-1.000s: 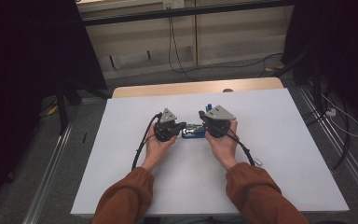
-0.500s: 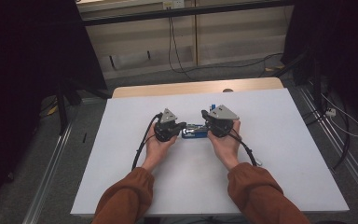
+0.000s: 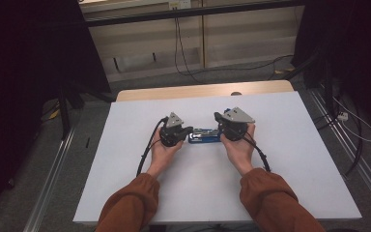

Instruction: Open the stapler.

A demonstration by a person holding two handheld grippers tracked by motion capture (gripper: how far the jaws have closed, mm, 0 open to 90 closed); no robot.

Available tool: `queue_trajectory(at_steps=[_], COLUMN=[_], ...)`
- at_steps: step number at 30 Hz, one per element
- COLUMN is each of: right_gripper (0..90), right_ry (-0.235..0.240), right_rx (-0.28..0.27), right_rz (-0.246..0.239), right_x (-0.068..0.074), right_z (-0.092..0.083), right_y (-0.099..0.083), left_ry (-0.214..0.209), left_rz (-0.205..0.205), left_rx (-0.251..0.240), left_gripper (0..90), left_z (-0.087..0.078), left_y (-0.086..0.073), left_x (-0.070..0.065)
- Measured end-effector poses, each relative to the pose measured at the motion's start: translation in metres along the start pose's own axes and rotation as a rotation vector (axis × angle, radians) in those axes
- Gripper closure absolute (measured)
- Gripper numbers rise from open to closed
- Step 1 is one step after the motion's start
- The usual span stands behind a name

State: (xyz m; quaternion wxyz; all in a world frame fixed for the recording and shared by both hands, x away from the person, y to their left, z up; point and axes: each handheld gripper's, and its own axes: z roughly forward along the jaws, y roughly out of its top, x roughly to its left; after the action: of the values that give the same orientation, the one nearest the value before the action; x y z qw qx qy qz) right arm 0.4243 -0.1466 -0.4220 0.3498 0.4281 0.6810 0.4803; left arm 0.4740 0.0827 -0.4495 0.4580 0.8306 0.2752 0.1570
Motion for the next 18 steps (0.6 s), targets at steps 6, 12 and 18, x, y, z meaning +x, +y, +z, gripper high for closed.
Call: queue_trajectory(at_steps=[6, 12, 18], right_gripper=[90.0, 90.0, 90.0], right_ry=[-0.008, -0.001, -0.009], right_rx=[-0.002, 0.001, 0.015], right_rz=[0.026, 0.005, 0.015], right_x=[-0.009, -0.013, -0.020], right_z=[-0.003, -0.007, -0.009], right_y=[-0.002, -0.004, -0.008], left_ry=[0.004, 0.006, 0.005], left_rz=[-0.002, -0.001, -0.002], left_rx=[0.000, 0.003, 0.002], left_gripper=[90.0, 90.0, 90.0], left_z=[0.000, 0.000, 0.000], left_y=[0.000, 0.000, 0.000], left_x=[0.000, -0.001, -0.001])
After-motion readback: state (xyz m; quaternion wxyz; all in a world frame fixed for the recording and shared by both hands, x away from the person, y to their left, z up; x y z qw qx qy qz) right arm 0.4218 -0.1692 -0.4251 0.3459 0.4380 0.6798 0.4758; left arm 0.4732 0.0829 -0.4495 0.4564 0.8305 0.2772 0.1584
